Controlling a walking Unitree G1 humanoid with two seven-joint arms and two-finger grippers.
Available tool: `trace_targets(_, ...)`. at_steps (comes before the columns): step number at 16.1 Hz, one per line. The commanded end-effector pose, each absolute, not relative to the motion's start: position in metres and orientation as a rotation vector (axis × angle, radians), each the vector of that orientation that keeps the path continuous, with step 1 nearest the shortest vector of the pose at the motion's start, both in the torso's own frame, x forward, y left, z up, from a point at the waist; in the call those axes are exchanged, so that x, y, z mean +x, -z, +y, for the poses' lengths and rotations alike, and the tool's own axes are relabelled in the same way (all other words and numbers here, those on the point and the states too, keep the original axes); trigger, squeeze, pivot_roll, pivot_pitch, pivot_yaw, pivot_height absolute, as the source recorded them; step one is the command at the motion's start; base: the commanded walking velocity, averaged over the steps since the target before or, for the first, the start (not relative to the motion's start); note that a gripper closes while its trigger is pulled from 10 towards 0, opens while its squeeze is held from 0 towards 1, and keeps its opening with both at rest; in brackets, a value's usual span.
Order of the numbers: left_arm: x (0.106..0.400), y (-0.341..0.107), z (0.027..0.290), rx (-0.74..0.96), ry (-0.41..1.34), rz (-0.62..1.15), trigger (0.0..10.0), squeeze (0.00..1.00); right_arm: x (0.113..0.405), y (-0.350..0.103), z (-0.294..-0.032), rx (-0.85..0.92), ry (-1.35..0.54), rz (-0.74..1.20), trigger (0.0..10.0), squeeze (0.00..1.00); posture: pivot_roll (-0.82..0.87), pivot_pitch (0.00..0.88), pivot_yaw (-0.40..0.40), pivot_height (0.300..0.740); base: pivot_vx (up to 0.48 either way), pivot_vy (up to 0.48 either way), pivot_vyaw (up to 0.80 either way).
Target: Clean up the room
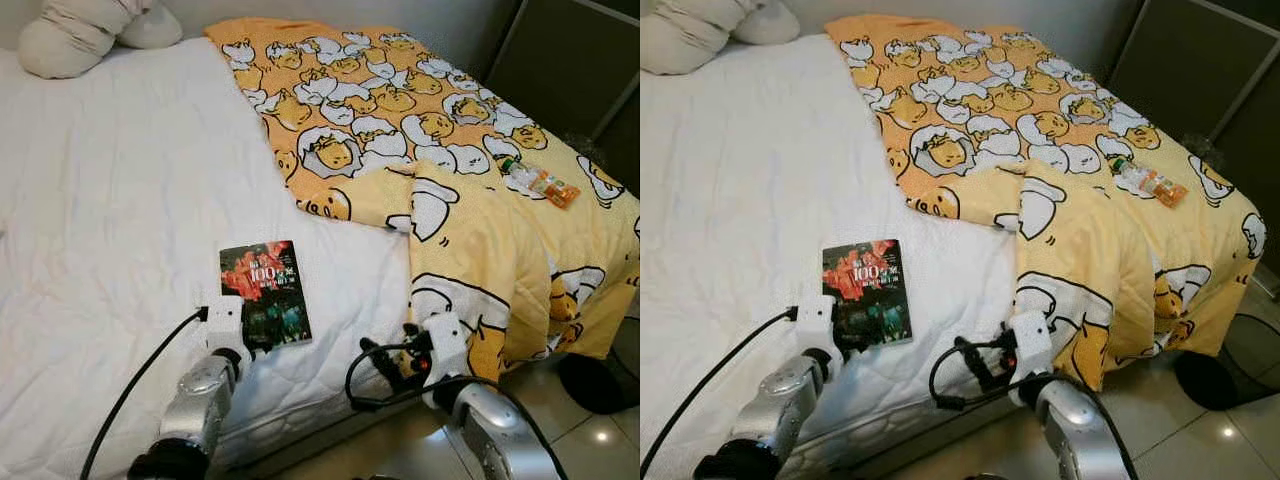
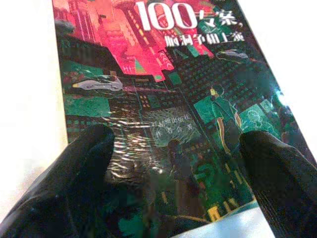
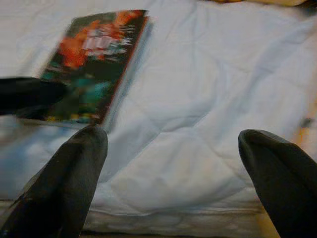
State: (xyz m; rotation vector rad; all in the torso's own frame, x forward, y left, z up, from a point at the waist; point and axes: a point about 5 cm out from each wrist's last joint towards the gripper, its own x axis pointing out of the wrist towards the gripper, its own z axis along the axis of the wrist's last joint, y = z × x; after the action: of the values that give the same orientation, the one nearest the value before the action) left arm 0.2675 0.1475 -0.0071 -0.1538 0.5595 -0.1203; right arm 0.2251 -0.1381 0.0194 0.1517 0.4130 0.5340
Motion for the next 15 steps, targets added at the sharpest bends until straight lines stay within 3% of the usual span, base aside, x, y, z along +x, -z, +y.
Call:
trace_targets(1, 0.261, 0.022, 0.136, -0.211, 0.123, 0.646, 10.0, 0.0, 0.231, -0.018, -0.137, 0.178, -0.572, 0.417, 10.0, 0.0, 0.04, 0.0, -0.064, 0.74, 0.0, 0.0, 0.0)
trace_targets(5, 0.269, 0.026, 0.128, -0.209, 0.132, 0.717, 10.0, 0.0, 0.241, -0.015, -0.132, 0.166, -0.602, 0.439, 10.0, 0.0, 0.04, 0.0, -0.062, 0.74, 0.0, 0.0, 0.0)
trace_targets(6, 0.268, 0.032, 0.13, -0.177, 0.119, 0.766, 0.0, 0.0, 0.241, -0.013, -0.13, 0.171, -0.609, 0.447, 10.0, 0.0, 0.05, 0.0, -0.068, 0.74, 0.0, 0.0, 0.0)
trace_targets(15, 0.268, 0.034, 0.152, -0.131, 0.104, 0.793, 0.0, 0.0, 0.227, -0.008, -0.125, 0.204, -0.637, 0.475, 10.0, 0.0, 0.0, 0.0, -0.061, 0.74, 0.0, 0.0, 0.0)
